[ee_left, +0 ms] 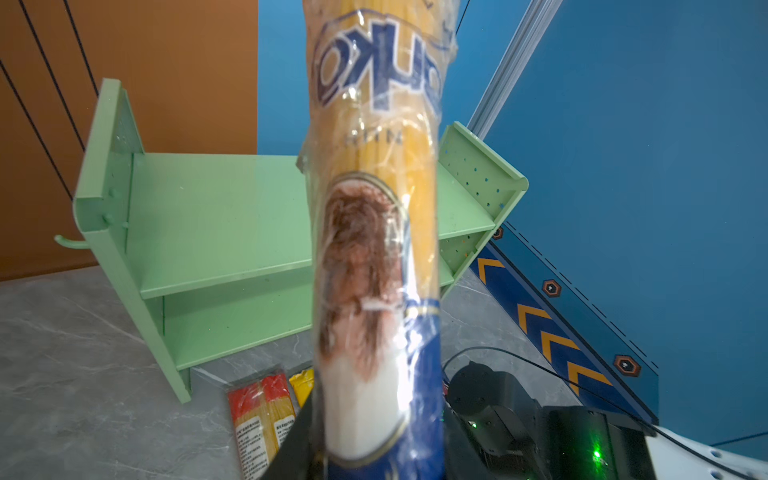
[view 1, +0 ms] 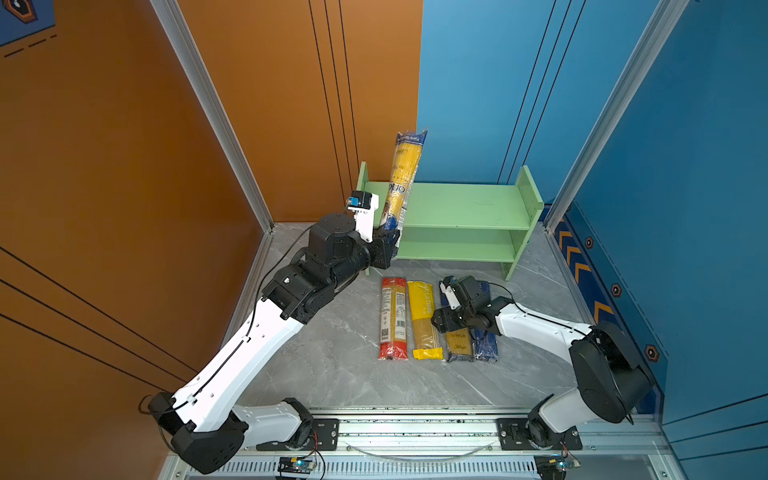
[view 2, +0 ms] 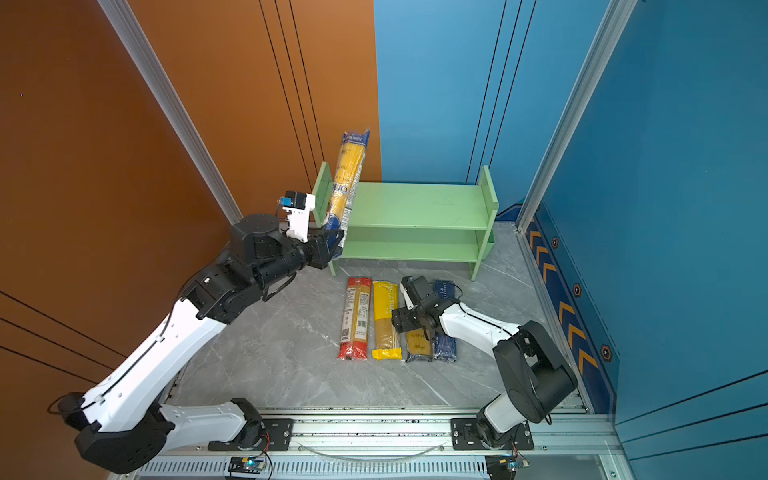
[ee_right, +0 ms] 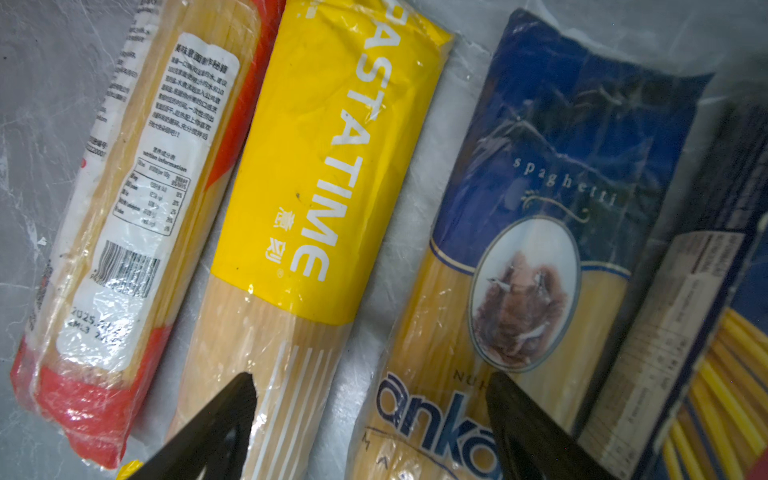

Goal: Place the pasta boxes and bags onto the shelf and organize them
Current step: 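Raise the upright Ankara bag with the left gripper toward the green shelf, then carry the upright Ankara bag with the left gripper over the upper shelf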

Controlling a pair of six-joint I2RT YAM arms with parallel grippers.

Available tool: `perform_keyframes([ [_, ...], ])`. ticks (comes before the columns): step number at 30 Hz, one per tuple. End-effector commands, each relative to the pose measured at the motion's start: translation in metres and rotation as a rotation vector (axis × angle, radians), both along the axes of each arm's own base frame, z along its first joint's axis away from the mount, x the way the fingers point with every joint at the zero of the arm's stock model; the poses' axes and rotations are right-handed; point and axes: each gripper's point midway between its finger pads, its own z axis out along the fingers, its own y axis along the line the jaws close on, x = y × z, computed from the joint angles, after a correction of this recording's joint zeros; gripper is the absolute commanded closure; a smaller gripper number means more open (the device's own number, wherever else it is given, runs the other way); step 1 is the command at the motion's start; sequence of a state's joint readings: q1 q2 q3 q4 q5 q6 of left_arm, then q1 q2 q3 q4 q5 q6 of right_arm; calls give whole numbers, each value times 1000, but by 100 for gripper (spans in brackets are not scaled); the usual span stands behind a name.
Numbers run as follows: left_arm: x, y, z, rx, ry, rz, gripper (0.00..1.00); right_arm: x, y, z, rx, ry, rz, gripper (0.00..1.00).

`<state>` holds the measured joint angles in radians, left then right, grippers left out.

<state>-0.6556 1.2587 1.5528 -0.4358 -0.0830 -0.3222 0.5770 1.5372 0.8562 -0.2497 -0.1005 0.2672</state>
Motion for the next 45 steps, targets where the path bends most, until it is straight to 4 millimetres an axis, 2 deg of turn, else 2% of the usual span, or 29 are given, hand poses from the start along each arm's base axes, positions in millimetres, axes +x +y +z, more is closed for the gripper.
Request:
perform_keyframes([
  [1, 8, 21, 96, -99, -303, 112, 100, 1, 3, -3, -6, 4, 10, 15],
  [5, 24, 21, 104, -86, -350, 168, 100, 0, 4, -2, -5, 2, 9, 15],
  [10, 45, 22, 100, -58, -375, 252, 100, -1, 2, -3, -8, 4, 6, 15],
  [15, 65, 14, 91, -10, -372, 278, 100, -2, 1, -2, -8, 1, 4, 15],
  [23, 81, 10, 83, 30, -371, 313, 100, -2, 1, -4, -11, 5, 5, 15],
  [36, 111, 20, 52, 64, -289, 390, 100, -1, 3, -3, -4, 7, 9, 15],
  [45, 127, 17, 33, 60, -240, 381, 100, -1, 3, -5, -7, 9, 11, 15],
])
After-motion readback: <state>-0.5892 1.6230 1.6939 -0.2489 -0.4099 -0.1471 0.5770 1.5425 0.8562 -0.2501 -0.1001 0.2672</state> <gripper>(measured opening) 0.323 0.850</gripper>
